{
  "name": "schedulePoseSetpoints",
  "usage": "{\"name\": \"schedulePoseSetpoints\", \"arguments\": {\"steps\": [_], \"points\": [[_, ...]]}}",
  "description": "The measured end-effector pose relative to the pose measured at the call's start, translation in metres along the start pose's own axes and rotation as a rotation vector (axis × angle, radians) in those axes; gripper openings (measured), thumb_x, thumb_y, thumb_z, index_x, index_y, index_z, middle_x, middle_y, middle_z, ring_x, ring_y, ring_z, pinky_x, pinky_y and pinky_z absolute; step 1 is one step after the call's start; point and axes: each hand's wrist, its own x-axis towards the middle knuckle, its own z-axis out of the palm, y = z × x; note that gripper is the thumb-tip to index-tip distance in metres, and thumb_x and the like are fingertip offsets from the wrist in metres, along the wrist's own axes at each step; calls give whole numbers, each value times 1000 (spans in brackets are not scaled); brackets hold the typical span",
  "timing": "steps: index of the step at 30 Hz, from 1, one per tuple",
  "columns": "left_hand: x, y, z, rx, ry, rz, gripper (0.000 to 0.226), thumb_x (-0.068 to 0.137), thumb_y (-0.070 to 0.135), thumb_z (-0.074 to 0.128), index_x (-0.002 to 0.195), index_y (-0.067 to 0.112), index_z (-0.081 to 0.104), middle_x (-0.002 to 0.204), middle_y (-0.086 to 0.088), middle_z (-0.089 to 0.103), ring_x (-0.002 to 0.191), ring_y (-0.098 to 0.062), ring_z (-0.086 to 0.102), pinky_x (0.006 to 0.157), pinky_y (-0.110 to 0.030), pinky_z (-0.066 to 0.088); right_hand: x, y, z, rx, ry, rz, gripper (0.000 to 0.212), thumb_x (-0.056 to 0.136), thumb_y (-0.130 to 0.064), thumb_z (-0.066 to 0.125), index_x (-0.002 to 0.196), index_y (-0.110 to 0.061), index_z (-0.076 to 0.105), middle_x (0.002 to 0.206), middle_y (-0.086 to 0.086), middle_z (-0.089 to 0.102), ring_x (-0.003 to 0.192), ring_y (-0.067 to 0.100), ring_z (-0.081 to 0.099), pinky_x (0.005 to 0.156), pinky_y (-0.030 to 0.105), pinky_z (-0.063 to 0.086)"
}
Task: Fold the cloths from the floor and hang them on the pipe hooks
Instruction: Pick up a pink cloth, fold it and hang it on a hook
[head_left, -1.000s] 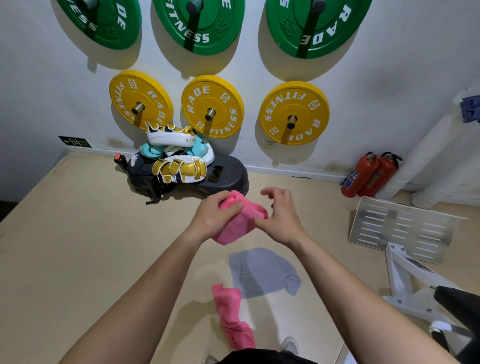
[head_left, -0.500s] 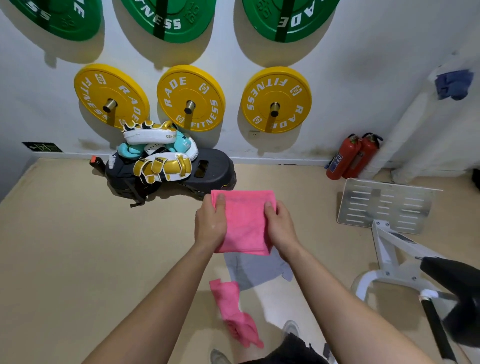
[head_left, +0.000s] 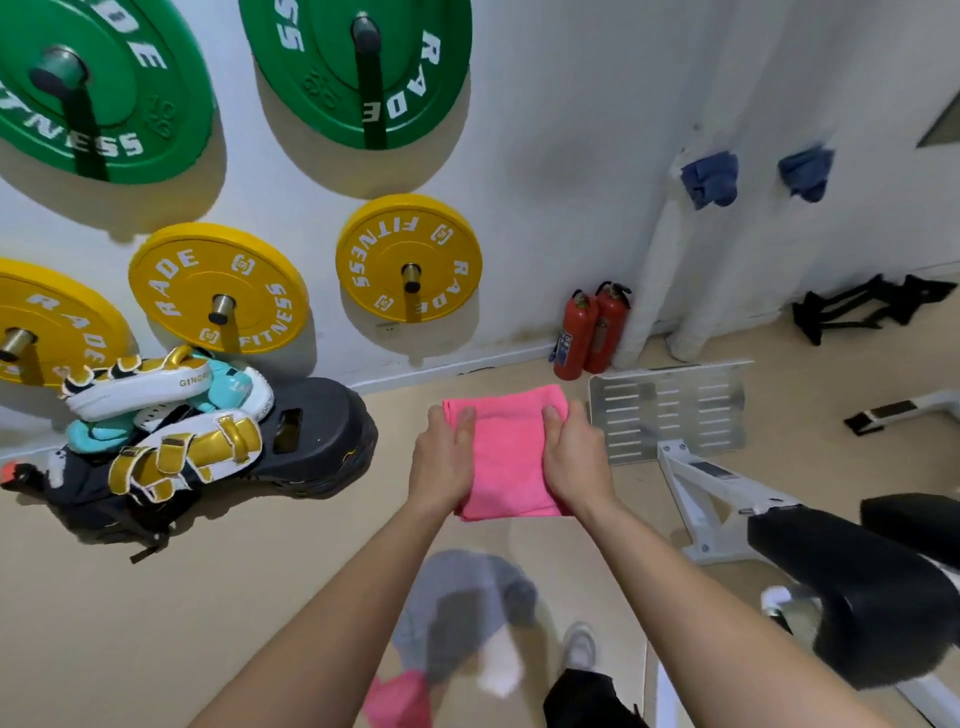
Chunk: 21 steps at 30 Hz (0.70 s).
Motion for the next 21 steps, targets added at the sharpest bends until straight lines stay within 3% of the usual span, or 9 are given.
{"name": "schedulePoseSetpoints", "arguments": {"steps": [3, 6, 9, 13, 17, 21], "points": [[49, 64, 43, -314, -115, 14, 30, 94, 45, 62, 108, 18, 60, 107, -2, 69, 99, -20, 66, 82, -36, 53, 83, 18, -42, 104, 64, 20, 33, 105, -36, 35, 107, -7, 49, 104, 24, 64, 97, 42, 59, 68, 37, 33], [91, 126, 87, -445, -221, -3, 19, 93, 28, 67, 108, 18, 62, 110, -5, 71, 100, -21, 69, 81, -32, 56, 159, 31, -94, 120, 98, 22, 34, 105, -37, 36, 102, -7, 49, 103, 22, 63, 95, 39, 59, 69, 36, 34], [124, 186, 128, -275, -138, 142, 33, 98, 37, 58, 123, 16, 50, 117, -4, 65, 104, -22, 64, 88, -40, 52, 224, 38, -145, 107, 104, -8, 37, 104, -40, 35, 107, -6, 50, 105, 20, 64, 97, 37, 60, 70, 35, 36], [172, 261, 166, -25, -57, 342, 27, 103, 37, 42, 120, 16, 39, 108, -14, 66, 95, -38, 63, 78, -44, 49, 298, 44, -200, 125, 111, -28, 40, 104, -44, 32, 112, -9, 50, 108, 18, 64, 99, 36, 61, 80, 41, 47], [228, 335, 192, 29, -52, 439, 22, 105, 35, 38, 117, 17, 35, 97, -8, 61, 91, -39, 62, 68, -37, 40, 366, 42, -246, 140, 134, -35, 41, 102, -53, 27, 110, -18, 46, 101, 7, 62, 94, 30, 62, 76, 39, 47], [288, 403, 209, -20, -70, 516, 30, 105, 33, 40, 127, 12, 38, 112, -18, 65, 99, -40, 62, 75, -40, 45, 441, 30, -287, 99, 118, -62, 45, 101, -54, 31, 123, -17, 43, 117, 13, 62, 104, 34, 61, 88, 45, 48]]}}
